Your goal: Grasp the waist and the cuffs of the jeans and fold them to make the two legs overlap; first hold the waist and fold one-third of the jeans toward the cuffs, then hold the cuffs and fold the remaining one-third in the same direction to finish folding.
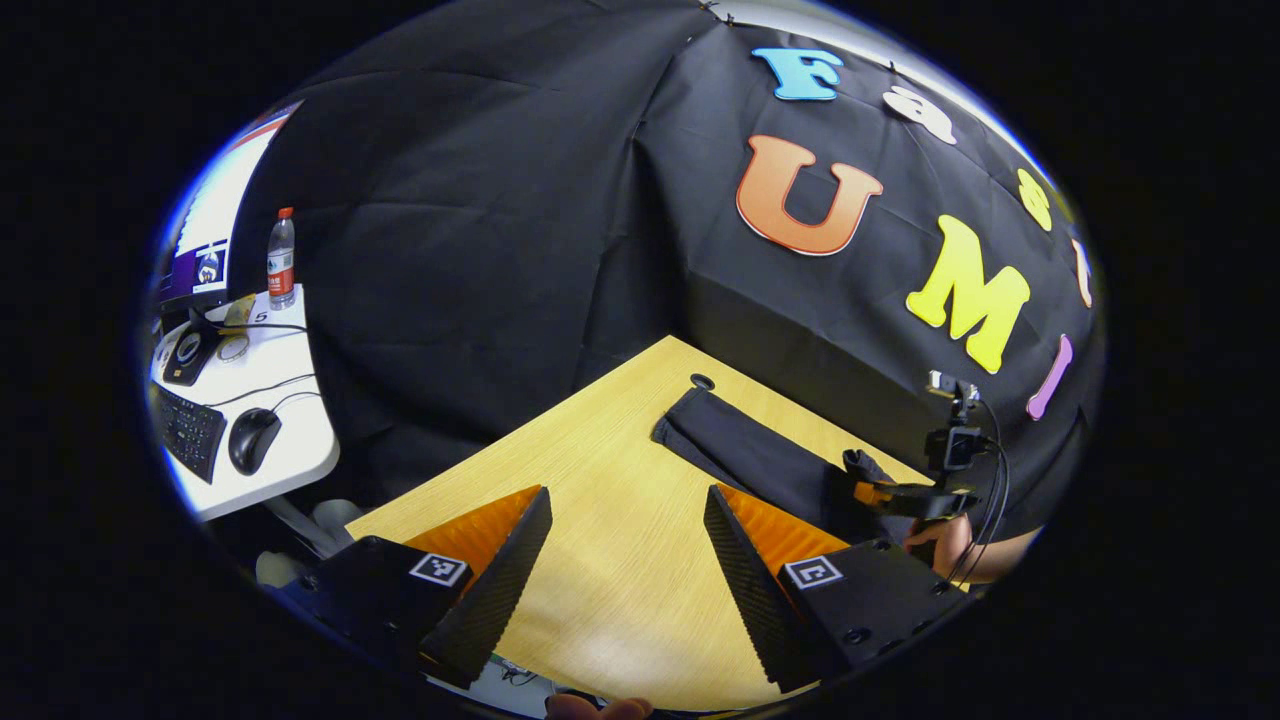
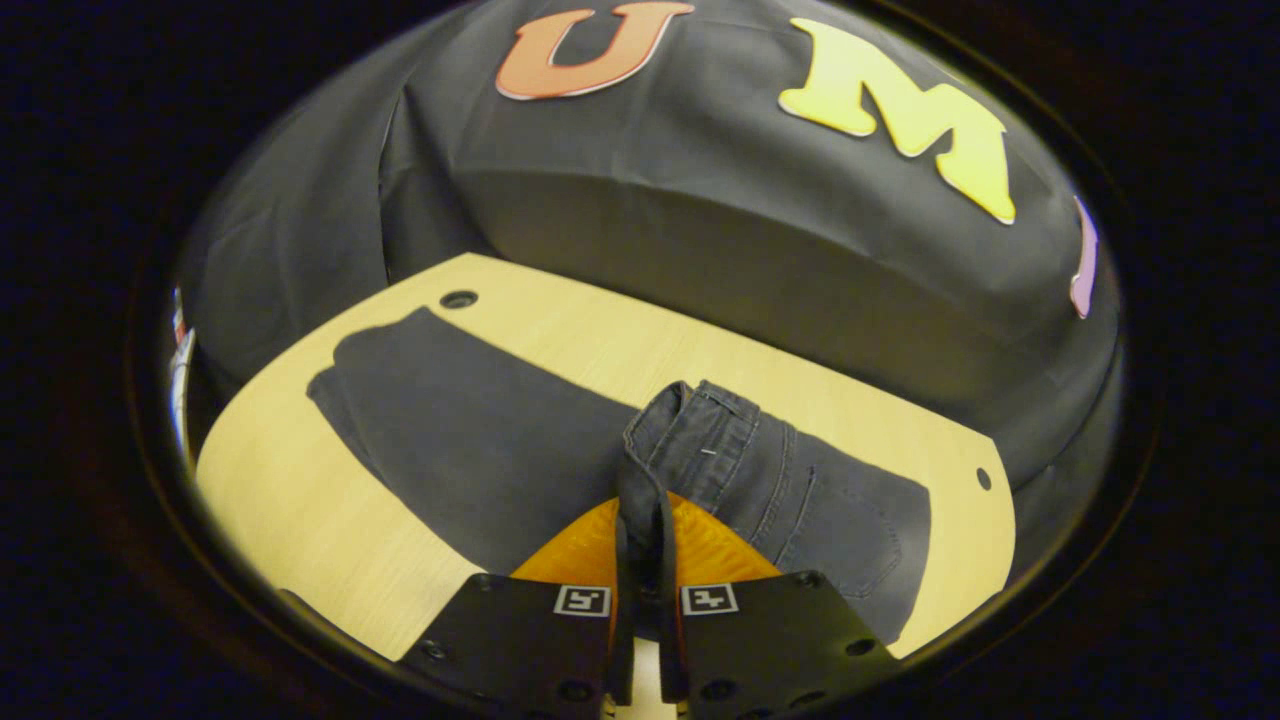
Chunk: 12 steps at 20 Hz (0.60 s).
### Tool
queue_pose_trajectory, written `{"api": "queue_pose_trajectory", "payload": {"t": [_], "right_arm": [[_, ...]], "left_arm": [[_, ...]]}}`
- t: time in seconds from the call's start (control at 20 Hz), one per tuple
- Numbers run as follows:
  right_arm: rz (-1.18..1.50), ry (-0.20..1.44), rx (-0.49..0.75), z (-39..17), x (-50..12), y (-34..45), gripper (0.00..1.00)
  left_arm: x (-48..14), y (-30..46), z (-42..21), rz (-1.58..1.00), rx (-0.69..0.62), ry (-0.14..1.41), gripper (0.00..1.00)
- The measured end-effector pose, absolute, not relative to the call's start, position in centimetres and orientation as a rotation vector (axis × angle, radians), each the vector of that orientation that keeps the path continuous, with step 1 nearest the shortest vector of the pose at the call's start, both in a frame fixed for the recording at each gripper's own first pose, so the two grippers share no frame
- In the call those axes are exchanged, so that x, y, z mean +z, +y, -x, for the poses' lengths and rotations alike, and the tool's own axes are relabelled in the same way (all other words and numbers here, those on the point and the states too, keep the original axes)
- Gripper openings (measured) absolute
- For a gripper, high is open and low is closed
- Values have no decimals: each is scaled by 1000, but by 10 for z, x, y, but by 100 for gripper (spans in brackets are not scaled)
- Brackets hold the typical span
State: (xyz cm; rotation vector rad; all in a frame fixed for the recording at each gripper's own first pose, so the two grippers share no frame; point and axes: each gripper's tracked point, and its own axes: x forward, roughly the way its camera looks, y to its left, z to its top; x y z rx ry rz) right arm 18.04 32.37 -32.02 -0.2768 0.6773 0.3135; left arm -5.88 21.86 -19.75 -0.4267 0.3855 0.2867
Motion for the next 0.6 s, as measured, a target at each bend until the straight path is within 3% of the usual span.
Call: {"api": "queue_pose_trajectory", "payload": {"t": [0.1, 0.3, 0.4, 0.6], "right_arm": [[275, 708, 338, -176, -334, 330, 13], [196, 724, 388, -170, -332, 343, 29], [165, 715, 429, -163, -322, 350, 55], [114, 655, 465, -138, -282, 348, 77]], "left_arm": [[-201, 222, 57, 433, 284, 391, 99], [-206, 221, 51, 464, 280, 406, 99], [-208, 219, 46, 480, 276, 414, 99], [-201, 212, 23, 479, 245, 399, 99]]}}
